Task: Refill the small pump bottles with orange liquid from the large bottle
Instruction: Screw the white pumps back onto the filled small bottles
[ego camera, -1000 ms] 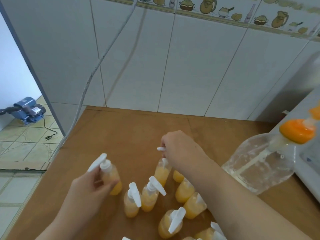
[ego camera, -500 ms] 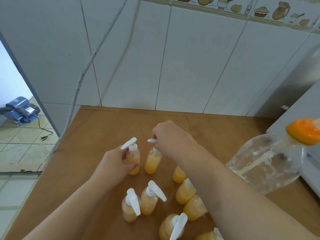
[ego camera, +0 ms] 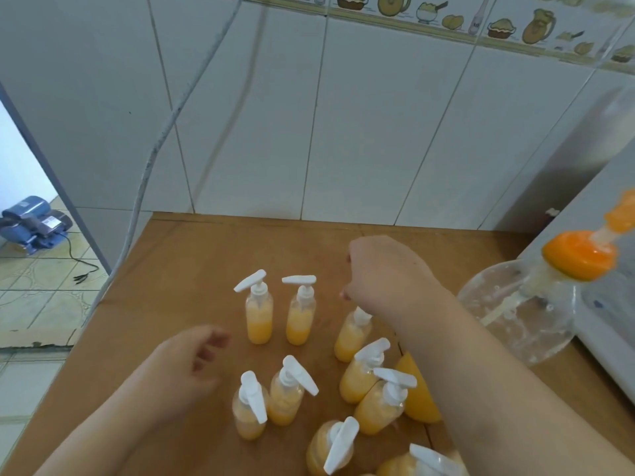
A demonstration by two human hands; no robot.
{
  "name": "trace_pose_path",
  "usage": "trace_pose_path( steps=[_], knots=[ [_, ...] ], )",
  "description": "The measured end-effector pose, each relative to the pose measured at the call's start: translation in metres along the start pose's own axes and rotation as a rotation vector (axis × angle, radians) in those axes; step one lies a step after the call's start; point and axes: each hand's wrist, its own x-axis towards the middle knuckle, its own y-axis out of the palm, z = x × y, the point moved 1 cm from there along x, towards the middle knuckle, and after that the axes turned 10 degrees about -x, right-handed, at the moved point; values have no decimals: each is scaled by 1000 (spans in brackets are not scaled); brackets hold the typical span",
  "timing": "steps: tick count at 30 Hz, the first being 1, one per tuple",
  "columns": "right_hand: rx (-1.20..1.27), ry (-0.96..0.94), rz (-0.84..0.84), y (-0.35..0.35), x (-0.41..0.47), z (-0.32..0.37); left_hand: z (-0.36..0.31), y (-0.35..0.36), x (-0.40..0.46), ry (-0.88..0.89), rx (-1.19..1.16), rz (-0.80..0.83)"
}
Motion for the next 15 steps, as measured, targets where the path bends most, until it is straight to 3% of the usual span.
trace_pose_path(
  steps=[2,4,6,12,15],
  knots=[
    [-53,54,100,8,0,-3,-2,6,-19,36,-29,176],
    [-79,94,214,19,6,-2,-5,16,-28,47,-89,251],
    [-89,113,242,25,11,1,-7,24,-31,57,-154,233],
    [-43,47,88,29,14,0,-12,31,-35,101,-186,177],
    [6,1,107,26,19,4,-9,21,-31,59,-209,-66]
  ],
)
